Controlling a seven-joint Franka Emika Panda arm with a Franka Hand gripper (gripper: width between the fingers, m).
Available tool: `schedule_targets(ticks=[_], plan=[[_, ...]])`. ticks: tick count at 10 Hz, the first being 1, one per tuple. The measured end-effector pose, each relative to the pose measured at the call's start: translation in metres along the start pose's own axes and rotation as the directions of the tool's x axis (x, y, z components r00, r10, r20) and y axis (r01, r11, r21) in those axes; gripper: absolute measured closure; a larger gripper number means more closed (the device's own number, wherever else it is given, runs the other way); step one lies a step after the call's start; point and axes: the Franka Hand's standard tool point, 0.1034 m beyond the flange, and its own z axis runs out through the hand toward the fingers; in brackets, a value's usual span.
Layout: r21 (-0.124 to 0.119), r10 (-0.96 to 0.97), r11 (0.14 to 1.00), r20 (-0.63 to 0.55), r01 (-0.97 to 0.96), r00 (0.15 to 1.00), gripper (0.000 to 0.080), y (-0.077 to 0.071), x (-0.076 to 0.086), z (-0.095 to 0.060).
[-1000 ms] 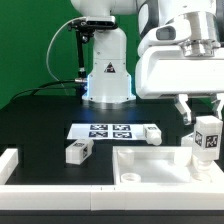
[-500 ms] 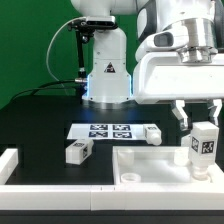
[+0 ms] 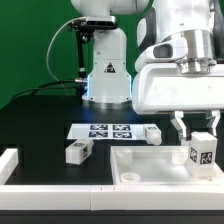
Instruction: Assemble one leg
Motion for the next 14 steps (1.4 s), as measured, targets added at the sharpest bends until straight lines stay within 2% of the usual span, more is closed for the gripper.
schedule_targets(ticks=[3, 4, 5, 6, 7, 9, 11, 13, 14], plan=[[-0.003, 0.004, 1.000, -0.041, -0.004, 0.999, 0.0515, -0.001, 0.002, 0.001], [-0.003, 0.002, 1.000, -0.041, -0.003, 0.999, 0.0421, -0.001, 0.002, 0.002], [-0.003, 0.002, 1.000, -0.041, -0.002, 0.999, 0.0421, -0.001, 0.002, 0.002], [-0.002, 0.002, 1.000, -0.026, -0.002, 1.000, 0.0273, -0.001, 0.001, 0.002], [0.001, 0.002, 1.000, 0.005, -0.002, 1.000, 0.0176, -0.002, 0.001, 0.003], [0.007, 0.010, 1.000, 0.107, -0.011, 0.994, 0.0155, 0.000, 0.016, 0.002], [0.014, 0.020, 1.000, 0.273, -0.024, 0.962, 0.0151, 0.001, 0.025, 0.005], [0.015, 0.036, 0.999, 0.408, -0.046, 0.912, 0.0151, 0.006, 0.023, 0.006], [0.012, 0.069, 0.996, 0.454, -0.083, 0.889, 0.0151, 0.001, 0.020, 0.012]])
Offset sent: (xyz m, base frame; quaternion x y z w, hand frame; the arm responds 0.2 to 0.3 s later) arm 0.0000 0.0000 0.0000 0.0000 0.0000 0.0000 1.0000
